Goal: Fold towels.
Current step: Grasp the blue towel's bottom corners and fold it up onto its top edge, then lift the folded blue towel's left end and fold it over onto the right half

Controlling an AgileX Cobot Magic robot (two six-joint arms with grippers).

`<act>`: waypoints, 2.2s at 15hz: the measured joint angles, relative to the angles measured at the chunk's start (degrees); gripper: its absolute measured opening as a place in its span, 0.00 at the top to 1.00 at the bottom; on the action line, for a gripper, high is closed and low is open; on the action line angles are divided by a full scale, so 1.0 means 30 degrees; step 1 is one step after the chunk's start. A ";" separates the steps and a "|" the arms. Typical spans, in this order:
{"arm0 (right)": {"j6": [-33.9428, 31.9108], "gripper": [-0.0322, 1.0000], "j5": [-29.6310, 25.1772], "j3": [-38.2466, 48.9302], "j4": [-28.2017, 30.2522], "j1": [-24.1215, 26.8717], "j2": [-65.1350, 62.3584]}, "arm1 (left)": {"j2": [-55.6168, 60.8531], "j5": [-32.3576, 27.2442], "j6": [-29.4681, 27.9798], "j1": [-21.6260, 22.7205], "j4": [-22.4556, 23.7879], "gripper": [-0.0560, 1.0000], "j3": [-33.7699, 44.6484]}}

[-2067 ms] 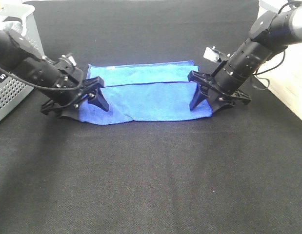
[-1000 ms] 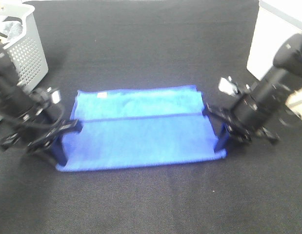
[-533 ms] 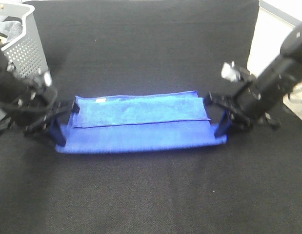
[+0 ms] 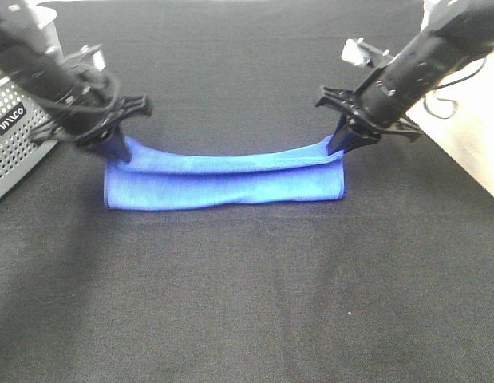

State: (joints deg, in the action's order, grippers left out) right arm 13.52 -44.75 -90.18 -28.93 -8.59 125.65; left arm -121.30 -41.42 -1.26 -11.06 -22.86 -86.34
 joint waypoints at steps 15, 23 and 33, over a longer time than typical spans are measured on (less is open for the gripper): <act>-0.1280 0.16 -0.0573 -0.0172 0.0898 0.0019 0.0802 | -0.2235 0.0382 0.0134 0.0000 0.0993 0.07 -0.0535; -0.1280 0.16 -0.0248 -0.0210 0.0993 0.0019 0.0802 | -0.3056 0.1089 -0.0153 0.0134 0.0420 0.53 -0.0726; -0.1280 0.16 -0.0611 -0.0210 0.0955 0.0019 0.0802 | -0.1623 -0.7448 -0.3476 0.0325 0.6818 0.88 -0.5386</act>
State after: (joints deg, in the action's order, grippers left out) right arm 9.68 -46.58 -90.81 -26.07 -8.54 128.06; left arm -126.17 -63.77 -11.69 -10.08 -2.41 -102.50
